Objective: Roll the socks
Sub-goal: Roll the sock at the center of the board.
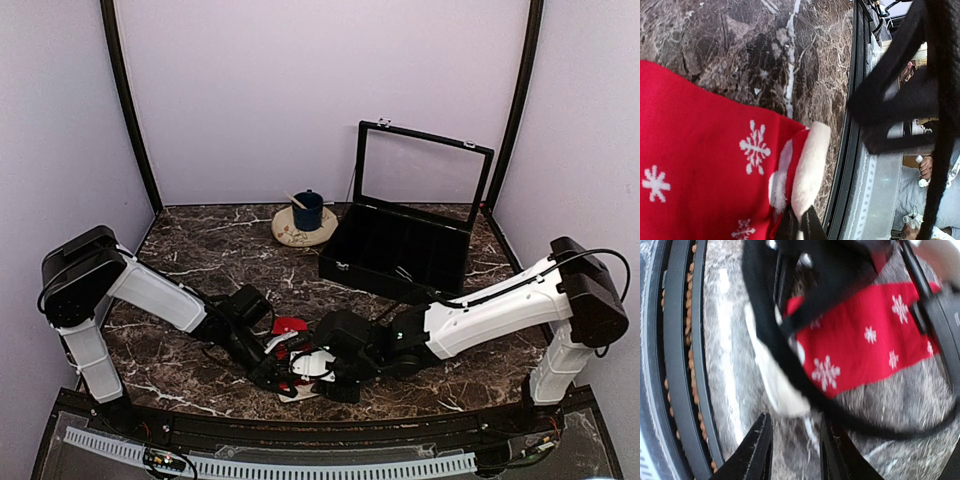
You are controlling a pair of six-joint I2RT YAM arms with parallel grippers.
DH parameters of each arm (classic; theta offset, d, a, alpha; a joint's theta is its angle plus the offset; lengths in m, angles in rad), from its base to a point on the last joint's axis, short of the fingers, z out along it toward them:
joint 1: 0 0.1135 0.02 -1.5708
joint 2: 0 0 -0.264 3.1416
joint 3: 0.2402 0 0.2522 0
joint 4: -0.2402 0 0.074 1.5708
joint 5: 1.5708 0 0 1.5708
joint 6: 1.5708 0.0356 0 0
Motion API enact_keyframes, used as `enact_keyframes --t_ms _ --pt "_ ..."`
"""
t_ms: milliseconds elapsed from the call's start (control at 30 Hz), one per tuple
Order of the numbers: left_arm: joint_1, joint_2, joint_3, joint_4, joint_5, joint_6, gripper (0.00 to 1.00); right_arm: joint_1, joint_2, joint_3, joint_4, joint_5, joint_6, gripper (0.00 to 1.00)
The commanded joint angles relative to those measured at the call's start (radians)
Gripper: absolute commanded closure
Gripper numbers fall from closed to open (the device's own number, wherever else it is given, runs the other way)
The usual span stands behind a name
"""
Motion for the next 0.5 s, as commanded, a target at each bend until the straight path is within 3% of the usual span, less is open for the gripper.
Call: enact_keyframes --t_ms 0,467 --pt "0.011 0.039 0.004 -0.118 -0.029 0.044 1.00 0.035 0.071 0.074 0.004 0.029 -0.057 0.69" --pt "0.028 0.059 0.022 -0.173 0.011 0.086 1.00 0.048 0.148 0.126 -0.013 0.038 -0.106 0.68"
